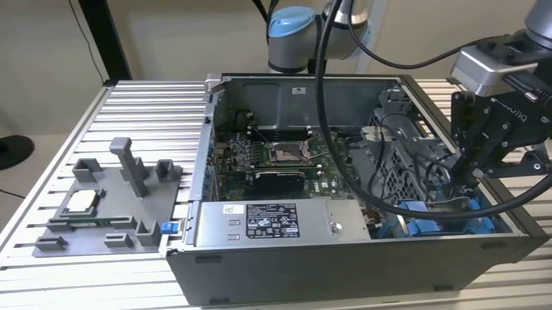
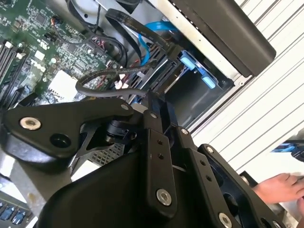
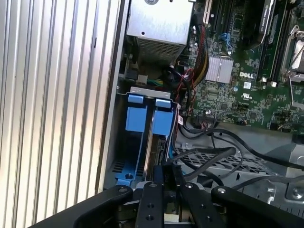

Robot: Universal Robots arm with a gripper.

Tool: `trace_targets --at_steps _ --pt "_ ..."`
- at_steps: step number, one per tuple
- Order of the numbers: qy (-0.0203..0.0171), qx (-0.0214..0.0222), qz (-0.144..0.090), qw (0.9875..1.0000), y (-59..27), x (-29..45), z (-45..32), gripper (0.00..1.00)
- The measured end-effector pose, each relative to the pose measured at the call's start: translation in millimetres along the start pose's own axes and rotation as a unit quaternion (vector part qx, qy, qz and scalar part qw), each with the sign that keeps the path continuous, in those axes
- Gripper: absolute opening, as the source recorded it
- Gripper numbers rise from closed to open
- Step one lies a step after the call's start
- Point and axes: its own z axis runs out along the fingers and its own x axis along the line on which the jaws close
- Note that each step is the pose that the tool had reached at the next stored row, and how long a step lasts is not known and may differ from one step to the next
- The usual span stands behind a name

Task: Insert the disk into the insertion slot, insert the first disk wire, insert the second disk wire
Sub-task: 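Insert the first disk wire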

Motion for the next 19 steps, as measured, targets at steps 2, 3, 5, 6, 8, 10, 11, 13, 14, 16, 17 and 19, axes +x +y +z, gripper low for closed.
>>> trace_targets --at_steps 2,3,5,6,8,10,11,13,14,16,17,19 --pt "-0.0002 -0.0004 0.001 1.0 -2.5 0.5 1.0 0.0" --pt "-0.0002 -0.0007 0.001 1.0 -3.9 0.7 1.6 0.0" --pt "-0.0002 -0.001 0.002 1.0 -5.5 1.0 2.9 0.0" --pt "0.0 -0.001 0.005 1.0 -5.6 1.1 3.5 0.0" --pt "0.0002 -0.0008 0.016 0.9999 -5.6 1.1 4.8 0.0" --pt "0.0004 -0.001 0.027 0.9996 -5.5 1.2 5.7 0.0" --pt "0.0003 -0.0022 0.031 0.9995 -5.6 1.3 6.0 0.0" --pt "-0.0005 -0.0099 0.034 0.9994 -5.6 1.4 6.8 0.0" --pt "-0.0009 -0.0149 0.035 0.9993 -5.6 1.5 6.9 0.0" --pt "-0.0018 -0.0226 0.035 0.9991 -6.5 1.7 7.9 0.0" --pt "-0.0021 -0.0246 0.036 0.9991 -7.3 1.9 8.5 0.0" --pt "-0.003 -0.0282 0.036 0.999 -9.3 2.3 10.1 0.0"
